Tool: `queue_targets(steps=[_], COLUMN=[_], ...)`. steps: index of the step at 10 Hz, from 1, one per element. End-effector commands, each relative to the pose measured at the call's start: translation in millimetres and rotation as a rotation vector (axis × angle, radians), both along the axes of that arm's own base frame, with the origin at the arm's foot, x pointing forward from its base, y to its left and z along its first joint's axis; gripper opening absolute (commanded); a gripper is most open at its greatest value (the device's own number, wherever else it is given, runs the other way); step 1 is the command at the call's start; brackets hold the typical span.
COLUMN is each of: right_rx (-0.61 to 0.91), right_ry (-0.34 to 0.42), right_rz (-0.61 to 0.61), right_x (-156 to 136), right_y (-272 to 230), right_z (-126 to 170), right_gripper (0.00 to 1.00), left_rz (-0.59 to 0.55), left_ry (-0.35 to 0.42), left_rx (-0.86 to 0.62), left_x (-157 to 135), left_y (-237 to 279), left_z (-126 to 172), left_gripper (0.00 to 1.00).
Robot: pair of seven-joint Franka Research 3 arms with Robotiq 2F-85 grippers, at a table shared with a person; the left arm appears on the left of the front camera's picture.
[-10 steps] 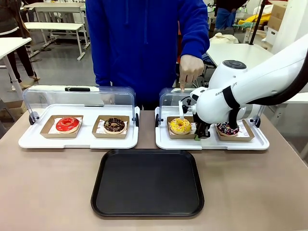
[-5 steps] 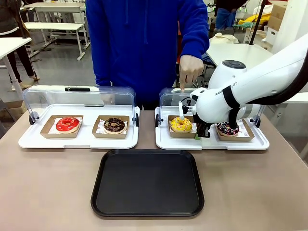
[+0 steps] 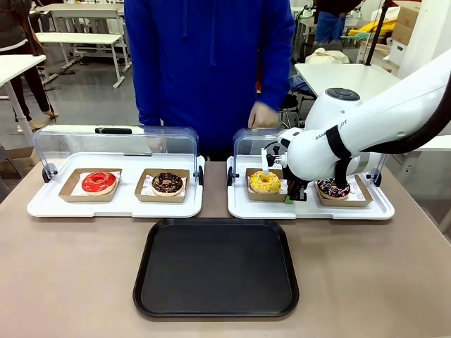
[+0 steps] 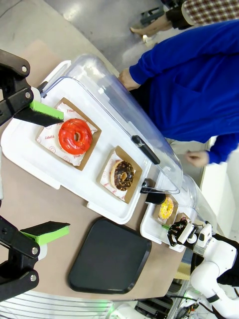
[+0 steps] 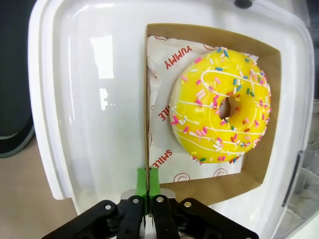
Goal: Move the third donut from the left to the tray.
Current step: Pick up the Paper togo box containing the Donut indicated by the person and place it on the Handle tray.
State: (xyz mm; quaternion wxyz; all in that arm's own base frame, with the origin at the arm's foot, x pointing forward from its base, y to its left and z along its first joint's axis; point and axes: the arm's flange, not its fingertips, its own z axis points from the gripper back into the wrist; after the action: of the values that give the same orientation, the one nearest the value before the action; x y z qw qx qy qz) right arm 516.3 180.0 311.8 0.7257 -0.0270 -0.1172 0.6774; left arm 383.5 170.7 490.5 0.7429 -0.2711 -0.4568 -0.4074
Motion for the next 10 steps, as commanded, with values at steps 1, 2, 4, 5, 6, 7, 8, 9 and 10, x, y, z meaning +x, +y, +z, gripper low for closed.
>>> queue_targets(steps=[1, 2, 4, 5, 6, 7, 8, 9, 10], right_rx=[-0.002, -0.024, -0.024, -0.025, -0.027, -0.022, -0.019, -0.021, -0.03], right_ry=[-0.08, -0.096, -0.127, -0.131, -0.119, -0.113, -0.101, -0.099, -0.11], right_rz=[-0.023, -0.032, -0.036, -0.037, -0.037, -0.04, -0.038, -0.029, -0.03], right_x=[-24, -39, -65, -78, -97, -111, -127, -143, -167], right_y=[0, 0, -2, -2, 5, 7, 13, 19, 32], right_z=[29, 45, 73, 86, 95, 104, 110, 115, 117], right_gripper=[0.02, 0.02, 0.02, 0.02, 0.0, 0.0, 0.0, 0.0, 0.0], left_rz=[-0.007, -0.007, -0.007, -0.007, -0.007, -0.007, -0.007, -0.007, -0.007], left_ry=[0.005, 0.005, 0.005, 0.005, 0.005, 0.005, 0.005, 0.005, 0.005], left_rx=[-0.001, -0.001, -0.001, -0.001, -0.001, -0.001, -0.001, -0.001, -0.001], left_x=[-2, -2, -2, -2, -2, -2, -2, -2, -2], left_y=[0, 0, 0, 0, 0, 0, 0, 0, 0], left_z=[3, 3, 3, 3, 3, 3, 3, 3, 3], left_gripper=[1.0, 1.0, 1.0, 1.0, 1.0, 1.0, 1.0, 1.0, 1.0])
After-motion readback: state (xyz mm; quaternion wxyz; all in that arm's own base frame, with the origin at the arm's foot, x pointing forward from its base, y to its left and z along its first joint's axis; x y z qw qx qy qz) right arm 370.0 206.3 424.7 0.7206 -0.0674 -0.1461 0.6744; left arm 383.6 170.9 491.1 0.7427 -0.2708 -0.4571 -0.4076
